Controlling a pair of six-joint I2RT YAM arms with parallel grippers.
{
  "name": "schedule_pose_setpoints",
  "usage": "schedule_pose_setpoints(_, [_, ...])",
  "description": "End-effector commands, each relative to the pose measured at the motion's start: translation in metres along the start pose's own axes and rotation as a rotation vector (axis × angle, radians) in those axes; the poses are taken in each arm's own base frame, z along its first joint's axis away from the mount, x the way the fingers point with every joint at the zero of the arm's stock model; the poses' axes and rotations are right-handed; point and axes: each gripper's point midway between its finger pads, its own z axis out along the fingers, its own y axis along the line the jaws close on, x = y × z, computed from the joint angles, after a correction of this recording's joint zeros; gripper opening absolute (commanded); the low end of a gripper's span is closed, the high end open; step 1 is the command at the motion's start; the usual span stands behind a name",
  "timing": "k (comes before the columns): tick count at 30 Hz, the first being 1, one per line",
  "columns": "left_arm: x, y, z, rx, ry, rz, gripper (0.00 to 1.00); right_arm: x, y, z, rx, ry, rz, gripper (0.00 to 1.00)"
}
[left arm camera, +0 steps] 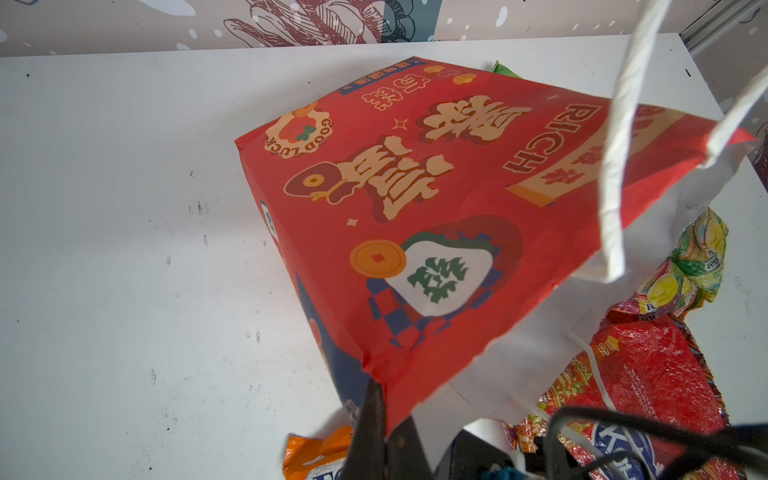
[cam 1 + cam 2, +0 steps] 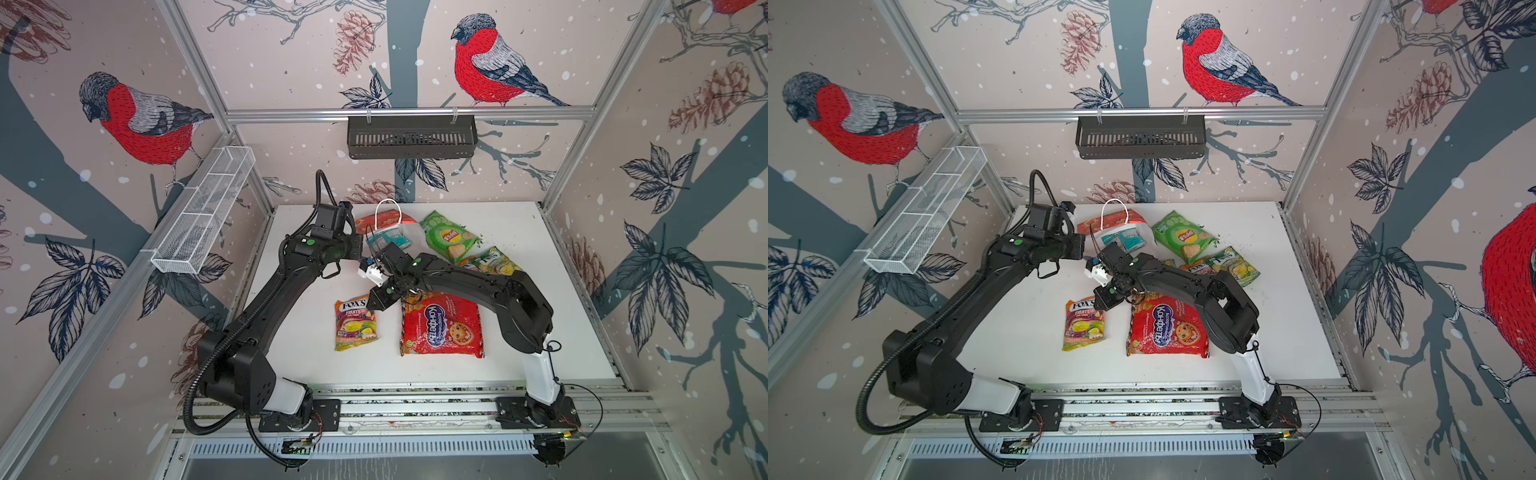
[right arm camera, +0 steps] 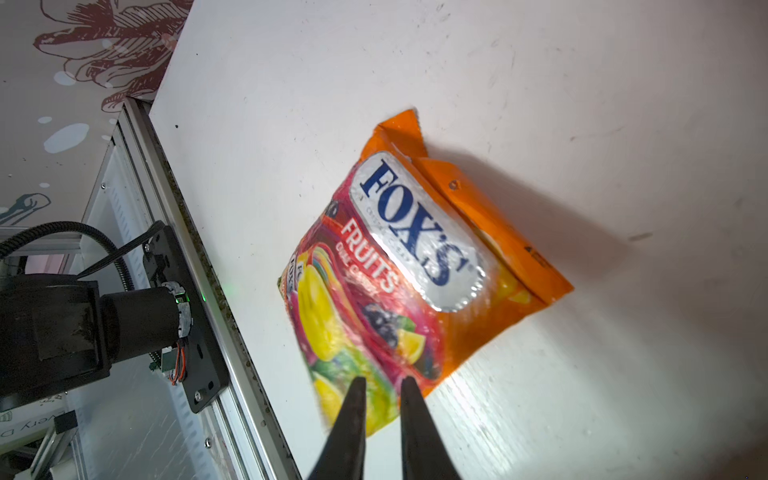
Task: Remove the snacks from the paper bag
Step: 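Lower the FOX'S Fruits packet onto the table and open the right gripper, then move the right gripper back to the bag opening held by the left gripper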
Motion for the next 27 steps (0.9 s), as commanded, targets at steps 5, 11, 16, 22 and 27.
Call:
schedule_pose_setpoints(5, [0.006, 0.0, 0.0, 0.006, 0.024, 0.005, 0.0, -0.016, 0.012, -0.027, -0.031, -0.091, -0.017, 0.28])
schedule_pose_setpoints(11, [0.006, -0.002, -0.001, 0.017, 0.018, 0.007, 0.0, -0.042, 0.031, -0.081, -0.061, -0.236, -0.054, 0.29])
schedule_pose_setpoints(16, [0.008, -0.007, 0.001, 0.053, 0.022, 0.019, 0.0, -0.057, 0.027, -0.13, -0.041, -0.381, -0.031, 0.3])
schedule_pose_setpoints(22, [0.017, -0.01, 0.002, 0.075, 0.041, 0.005, 0.0, -0.075, 0.006, -0.185, -0.026, -0.603, 0.106, 0.32])
schedule_pose_setpoints(27, [0.023, -0.011, 0.0, 0.084, 0.042, -0.014, 0.0, -0.082, -0.018, -0.19, 0.029, -0.661, 0.294, 0.31])
